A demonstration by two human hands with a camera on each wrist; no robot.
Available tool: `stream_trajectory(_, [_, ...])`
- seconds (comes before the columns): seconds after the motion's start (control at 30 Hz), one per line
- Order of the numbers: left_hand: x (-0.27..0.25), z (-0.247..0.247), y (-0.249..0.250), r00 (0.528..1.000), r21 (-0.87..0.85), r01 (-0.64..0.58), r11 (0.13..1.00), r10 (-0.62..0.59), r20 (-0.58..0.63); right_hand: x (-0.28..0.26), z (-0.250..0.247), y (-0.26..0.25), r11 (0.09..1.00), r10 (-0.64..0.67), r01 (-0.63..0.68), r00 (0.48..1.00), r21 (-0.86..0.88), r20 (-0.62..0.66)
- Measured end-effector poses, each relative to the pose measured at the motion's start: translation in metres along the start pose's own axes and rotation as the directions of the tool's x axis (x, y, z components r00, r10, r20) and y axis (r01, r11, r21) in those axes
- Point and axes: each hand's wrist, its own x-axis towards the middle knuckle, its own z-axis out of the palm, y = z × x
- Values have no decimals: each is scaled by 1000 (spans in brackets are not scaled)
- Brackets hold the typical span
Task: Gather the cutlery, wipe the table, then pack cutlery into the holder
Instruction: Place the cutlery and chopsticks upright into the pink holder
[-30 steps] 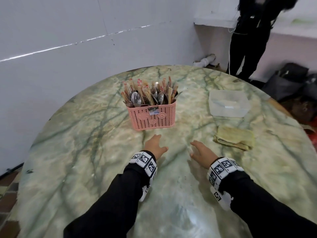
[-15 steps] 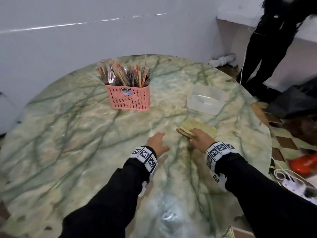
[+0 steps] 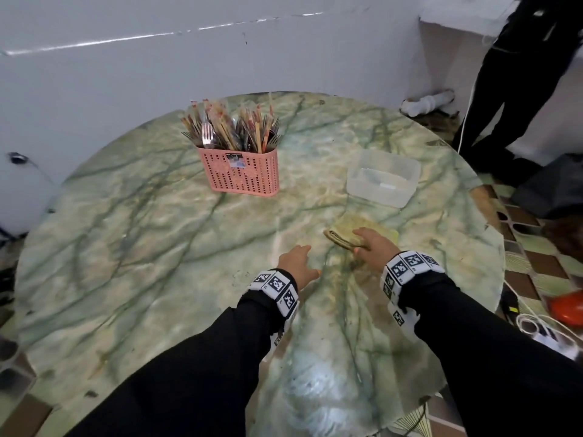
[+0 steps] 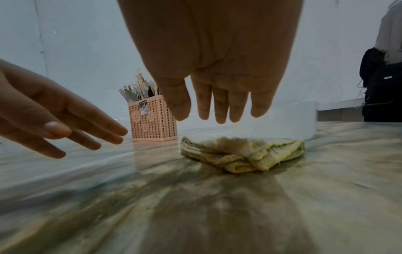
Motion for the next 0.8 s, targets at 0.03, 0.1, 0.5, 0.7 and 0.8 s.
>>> stream_trajectory(0.03, [2, 1, 1, 1000, 6, 2, 1000, -2, 3, 2, -1, 2, 1000, -1, 1, 1000, 0, 0])
stream_trajectory(0.1, [5, 3, 2, 1000, 18, 7, 1000, -7, 8, 6, -2, 6, 1000, -7, 7, 1000, -21, 16])
stream_trajectory(0.5, [46, 30, 35, 997, 36, 77, 996, -76, -33, 52, -18, 38, 944, -123, 186, 965, -273, 233])
stream_trajectory(0.7, [60, 48, 54, 954, 40, 286, 957, -281, -103, 72, -19, 53, 843, -224, 392, 879, -369, 421])
stream_trajectory(0.8, [58, 62, 63, 916, 48, 390, 919, -383, -116, 71, -20, 57, 804, -294, 464, 853, -371, 431])
